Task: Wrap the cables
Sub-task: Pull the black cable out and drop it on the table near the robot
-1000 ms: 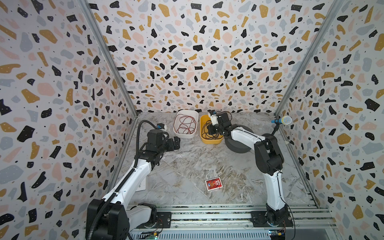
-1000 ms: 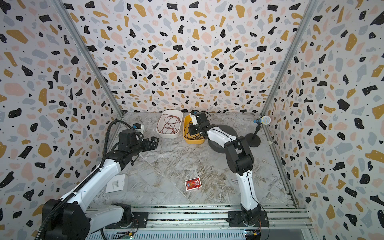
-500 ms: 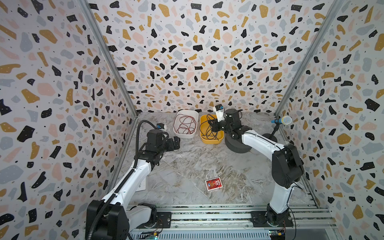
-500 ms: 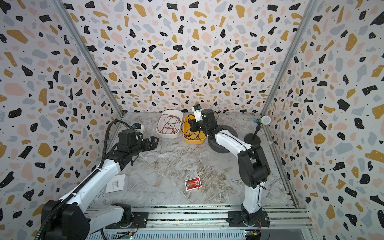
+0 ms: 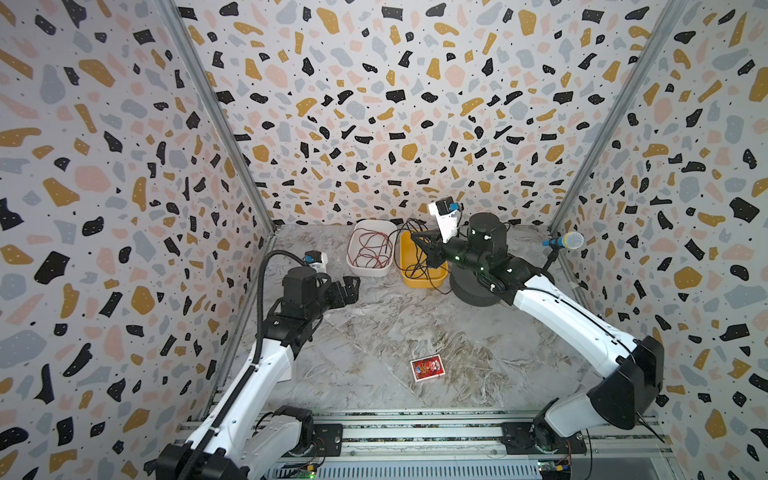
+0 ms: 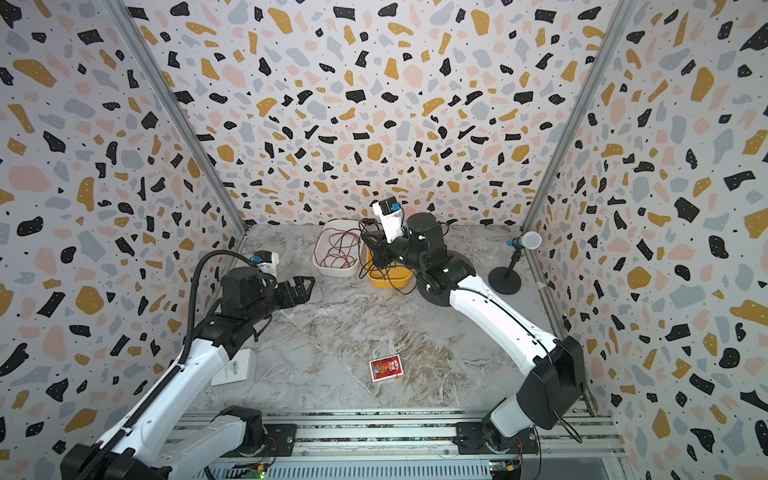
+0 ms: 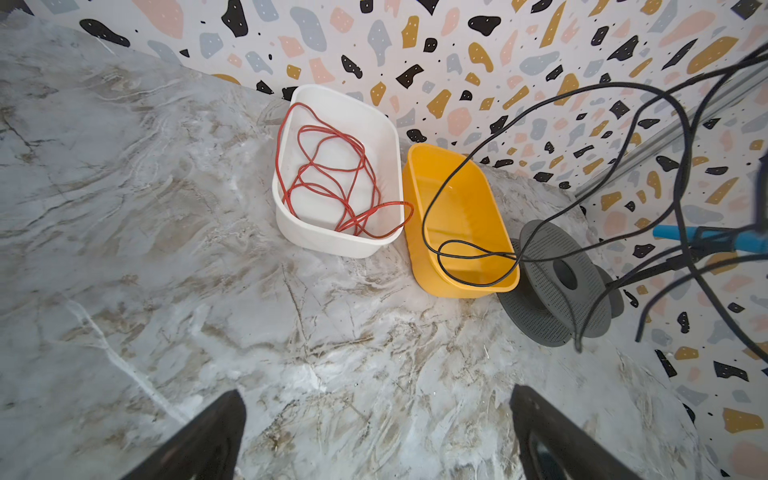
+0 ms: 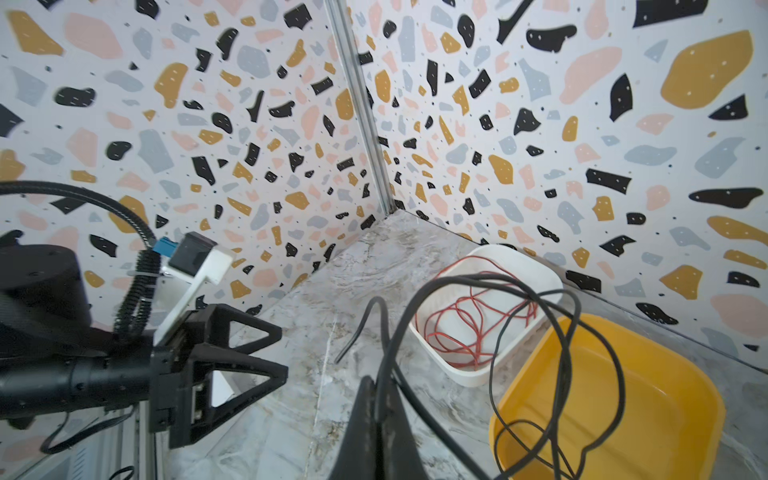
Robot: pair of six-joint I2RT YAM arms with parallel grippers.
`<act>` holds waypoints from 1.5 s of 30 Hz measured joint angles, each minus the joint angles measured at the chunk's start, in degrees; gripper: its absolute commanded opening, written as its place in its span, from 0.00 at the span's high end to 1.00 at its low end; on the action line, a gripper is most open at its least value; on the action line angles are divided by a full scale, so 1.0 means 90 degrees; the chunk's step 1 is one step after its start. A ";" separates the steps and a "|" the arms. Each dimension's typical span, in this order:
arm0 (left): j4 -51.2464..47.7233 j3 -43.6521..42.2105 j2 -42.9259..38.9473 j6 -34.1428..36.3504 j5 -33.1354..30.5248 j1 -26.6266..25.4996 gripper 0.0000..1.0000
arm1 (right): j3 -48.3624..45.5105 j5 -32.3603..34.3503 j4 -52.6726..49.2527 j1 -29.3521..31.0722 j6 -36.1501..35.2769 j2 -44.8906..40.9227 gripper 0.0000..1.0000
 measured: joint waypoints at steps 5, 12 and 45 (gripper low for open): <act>-0.0080 -0.0209 -0.0478 -0.0080 0.0075 0.0000 0.00 | -0.0243 -0.0175 -0.0056 0.0401 0.0338 -0.0714 1.00; -0.0185 -0.0549 -0.0828 -0.0182 0.0272 0.0000 0.00 | -0.1666 -0.0415 0.0236 0.0512 0.0891 -0.1710 1.00; 0.1008 -0.2259 -0.0250 -0.1217 0.0729 -0.0906 0.13 | -0.5134 0.1282 -0.1081 -0.1304 0.1098 -0.2623 0.01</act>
